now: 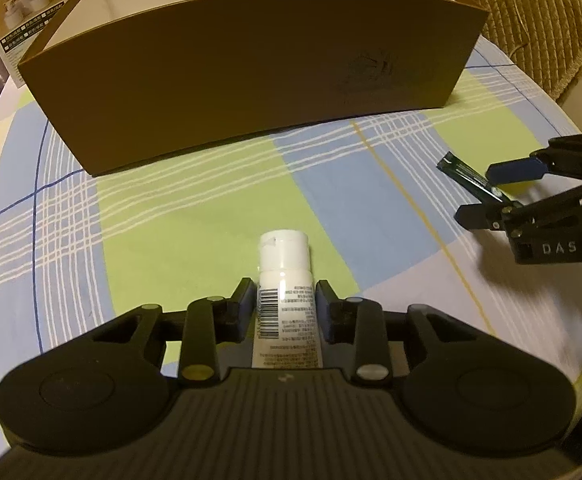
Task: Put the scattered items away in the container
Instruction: 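Adjust grips and lift the white tube and green tube upright with both tools, then carry the white tube and green tube over the box with both tools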
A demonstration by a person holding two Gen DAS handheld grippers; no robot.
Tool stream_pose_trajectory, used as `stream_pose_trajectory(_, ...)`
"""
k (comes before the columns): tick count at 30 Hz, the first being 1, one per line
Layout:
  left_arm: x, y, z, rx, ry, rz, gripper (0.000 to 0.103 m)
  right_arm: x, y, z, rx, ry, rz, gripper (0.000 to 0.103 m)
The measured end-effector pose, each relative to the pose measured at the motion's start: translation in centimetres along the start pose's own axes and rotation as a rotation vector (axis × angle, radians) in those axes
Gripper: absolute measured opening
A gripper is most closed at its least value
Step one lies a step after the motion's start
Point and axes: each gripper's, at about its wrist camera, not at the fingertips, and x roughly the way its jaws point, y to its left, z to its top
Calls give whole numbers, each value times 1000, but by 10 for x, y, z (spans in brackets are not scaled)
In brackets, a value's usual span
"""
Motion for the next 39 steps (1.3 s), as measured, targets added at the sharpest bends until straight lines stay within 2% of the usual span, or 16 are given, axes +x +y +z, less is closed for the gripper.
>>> stream_pose_trajectory(3, 2, -1, 1, 3, 1, 2, 27, 0, 1, 0, 3, 4, -7, 64)
stream_pose_trajectory(8, 1, 2, 0, -9, 2, 0, 27, -4, 0, -6, -7, 5, -16, 46)
stream_pose_trajectory(10, 1, 1, 0, -3, 0, 3, 26, -6, 0, -5, -12, 12, -18, 18)
stream_pose_trajectory(17, 2, -2, 1, 1, 10, 7, 25, -8, 2, -3, 4, 54, 14, 18)
stream_pose_trajectory(24, -9, 7, -2, -16, 6, 12, 25, -19, 9, 8, -1, 38, 64, 18)
stream_pose_trajectory(33, -41, 18, 11, -39, -82, 25, 25, -33, 15, 28, -13, -24, 105, 18)
stream_pose_trajectory(39, -67, 23, 24, -73, -157, 9, 25, -49, 17, 40, -14, -86, 125, 18)
